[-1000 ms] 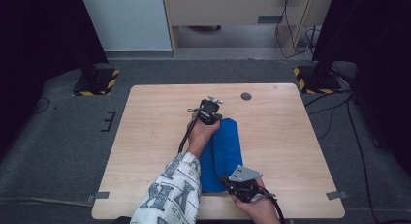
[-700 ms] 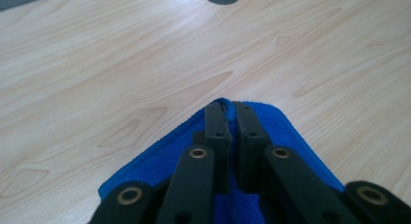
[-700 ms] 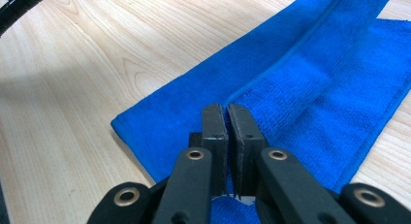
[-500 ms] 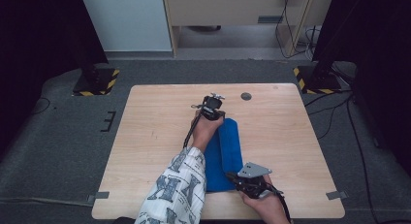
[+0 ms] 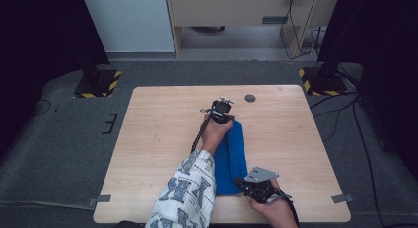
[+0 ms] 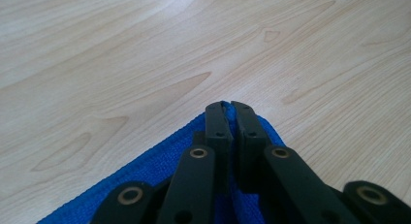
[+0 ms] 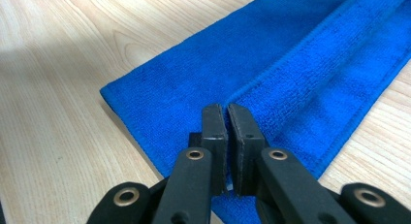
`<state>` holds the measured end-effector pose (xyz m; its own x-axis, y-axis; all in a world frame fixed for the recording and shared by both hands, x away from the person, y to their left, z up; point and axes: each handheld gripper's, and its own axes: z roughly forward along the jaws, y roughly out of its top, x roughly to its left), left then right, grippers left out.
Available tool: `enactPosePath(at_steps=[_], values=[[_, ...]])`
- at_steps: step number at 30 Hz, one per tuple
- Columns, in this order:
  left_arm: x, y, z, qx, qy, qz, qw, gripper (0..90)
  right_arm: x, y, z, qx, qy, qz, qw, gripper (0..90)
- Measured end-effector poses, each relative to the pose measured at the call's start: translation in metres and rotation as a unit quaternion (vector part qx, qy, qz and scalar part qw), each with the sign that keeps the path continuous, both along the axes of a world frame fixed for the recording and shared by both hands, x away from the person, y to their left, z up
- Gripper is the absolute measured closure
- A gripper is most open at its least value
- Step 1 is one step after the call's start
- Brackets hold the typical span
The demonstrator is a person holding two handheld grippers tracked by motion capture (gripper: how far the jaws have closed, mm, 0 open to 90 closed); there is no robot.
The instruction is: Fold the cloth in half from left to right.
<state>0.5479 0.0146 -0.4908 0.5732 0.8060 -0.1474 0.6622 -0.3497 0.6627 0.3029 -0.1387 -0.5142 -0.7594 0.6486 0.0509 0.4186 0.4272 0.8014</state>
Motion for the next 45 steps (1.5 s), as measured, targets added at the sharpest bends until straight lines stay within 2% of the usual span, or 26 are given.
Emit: enactPosePath(at_steps=[6,8,9,10,11,13,15,17,19,23,25,28,30,35,38,40,43,45], values=[[0.0,-0.002,-0.003,-0.005,0.008,-0.001,1.0,85.6,0.0,-0.001,0.0,0.002,0.004,0.002,1.0,85.5],[0.0,-0.004,-0.005,-0.016,0.01,-0.008,0.9998,82.7,0.0,-0.002,0.0,-0.002,0.004,-0.002,1.0,81.5],[0.0,-0.005,-0.006,-0.022,0.014,-0.017,0.9995,77.6,0.001,-0.002,-0.001,-0.012,0.001,-0.014,0.9998,74.4],[-0.001,-0.007,-0.006,-0.016,0.011,-0.023,0.9995,68.9,0.002,-0.003,-0.002,-0.029,0.0,-0.028,0.9992,64.3],[-0.003,-0.007,-0.004,-0.008,-0.003,-0.025,0.9997,60.2,0.003,-0.005,-0.003,-0.04,0.0,-0.041,0.9984,56.4],[-0.004,-0.006,0.002,-0.015,-0.019,-0.023,0.9994,45.6,0.006,-0.011,-0.004,-0.036,0.001,-0.055,0.9978,48.8],[-0.005,-0.002,0.01,-0.035,-0.033,-0.017,0.9987,35.5,0.008,-0.015,-0.004,-0.031,0.004,-0.063,0.9975,38.5],[-0.007,0.002,0.017,-0.044,-0.037,-0.017,0.9982,29.6,0.009,-0.017,-0.004,-0.031,0.006,-0.07,0.9971,30.6],[-0.01,0.006,0.022,-0.043,-0.038,-0.022,0.9981,23.2,0.009,-0.018,-0.004,-0.029,0.005,-0.068,0.9972,25.9],[-0.018,0.016,0.03,-0.045,-0.045,-0.041,0.9971,18.9,0.012,-0.019,-0.005,-0.023,0.0,-0.077,0.9968,15.8],[-0.021,0.022,0.03,-0.042,-0.048,-0.047,0.9969,18.6,0.014,-0.02,-0.006,-0.019,0.006,-0.081,0.9965,12.8],[-0.025,0.031,0.031,-0.053,-0.047,-0.042,0.9966,15.1,0.016,-0.021,-0.007,-0.015,0.007,-0.085,0.9963,10.1],[-0.028,0.035,0.03,-0.052,-0.046,-0.044,0.9966,13.1,0.018,-0.021,-0.008,-0.02,0.01,-0.086,0.9961,8.0],[-0.04,0.044,0.03,-0.058,-0.052,-0.049,0.9958,10.7,0.02,-0.021,-0.01,-0.025,0.012,-0.083,0.9961,8.5],[-0.048,0.053,0.031,-0.066,-0.051,-0.06,0.9947,9.6,0.024,-0.021,-0.013,-0.048,0.011,-0.091,0.9946,11.1],[-0.052,0.061,0.031,-0.071,-0.046,-0.068,0.9941,8.9,0.028,-0.02,-0.013,-0.051,0.018,-0.083,0.9951,11.4],[-0.059,0.073,0.034,-0.064,-0.05,-0.07,0.9942,8.4,0.035,-0.018,-0.008,-0.05,0.014,-0.081,0.9953,13.9],[-0.062,0.081,0.035,-0.076,-0.046,-0.071,0.9935,7.9,0.043,-0.016,-0.004,-0.047,0.02,-0.084,0.9952,12.8]])
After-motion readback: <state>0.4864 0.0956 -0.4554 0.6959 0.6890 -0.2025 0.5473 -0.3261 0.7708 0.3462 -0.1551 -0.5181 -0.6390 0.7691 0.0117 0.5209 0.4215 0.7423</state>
